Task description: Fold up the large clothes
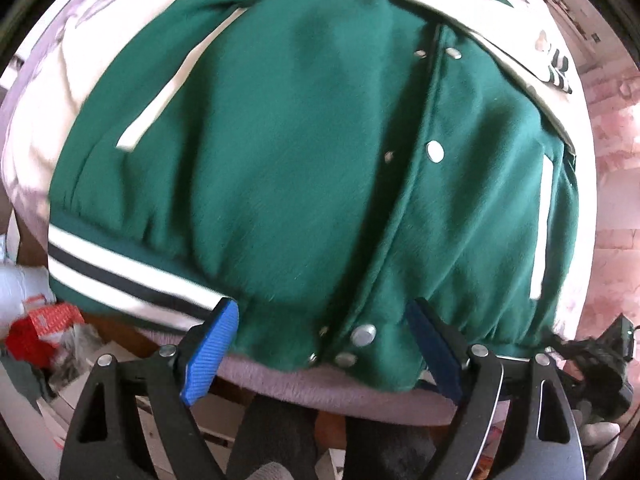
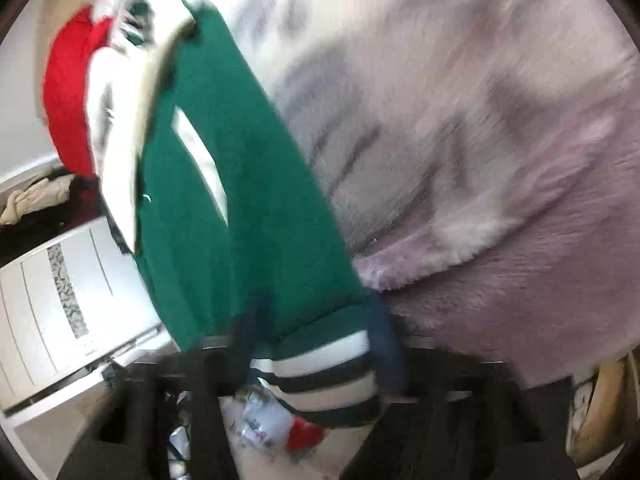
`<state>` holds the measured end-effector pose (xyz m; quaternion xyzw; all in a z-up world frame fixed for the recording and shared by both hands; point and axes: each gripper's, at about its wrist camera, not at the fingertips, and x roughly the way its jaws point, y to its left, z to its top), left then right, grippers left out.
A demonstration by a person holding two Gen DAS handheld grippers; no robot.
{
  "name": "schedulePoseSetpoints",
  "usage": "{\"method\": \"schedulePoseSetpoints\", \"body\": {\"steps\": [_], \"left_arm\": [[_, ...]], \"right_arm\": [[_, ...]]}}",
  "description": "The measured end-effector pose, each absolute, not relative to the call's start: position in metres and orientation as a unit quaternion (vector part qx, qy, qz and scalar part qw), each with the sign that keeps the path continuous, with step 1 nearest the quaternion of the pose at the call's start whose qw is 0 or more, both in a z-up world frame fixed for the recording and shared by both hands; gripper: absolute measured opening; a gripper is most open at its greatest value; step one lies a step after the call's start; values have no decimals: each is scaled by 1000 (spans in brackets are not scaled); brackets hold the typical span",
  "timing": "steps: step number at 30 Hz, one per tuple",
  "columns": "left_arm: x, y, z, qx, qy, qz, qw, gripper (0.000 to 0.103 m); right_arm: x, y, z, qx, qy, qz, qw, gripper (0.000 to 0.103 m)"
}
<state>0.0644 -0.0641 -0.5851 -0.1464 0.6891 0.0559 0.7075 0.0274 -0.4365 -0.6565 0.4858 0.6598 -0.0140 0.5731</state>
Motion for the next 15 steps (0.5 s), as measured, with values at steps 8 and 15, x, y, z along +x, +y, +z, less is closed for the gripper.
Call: {"method": "schedulePoseSetpoints", "body": {"steps": [8, 15], "left_arm": [[68, -88, -594, -110, 703, 42, 702, 86], [80, -101, -590, -109, 703, 39, 702, 86]], "right_arm": [[28, -444, -659, 433, 691, -73, 575, 18], [58, -446, -631, 421, 718, -6, 554, 47]]}}
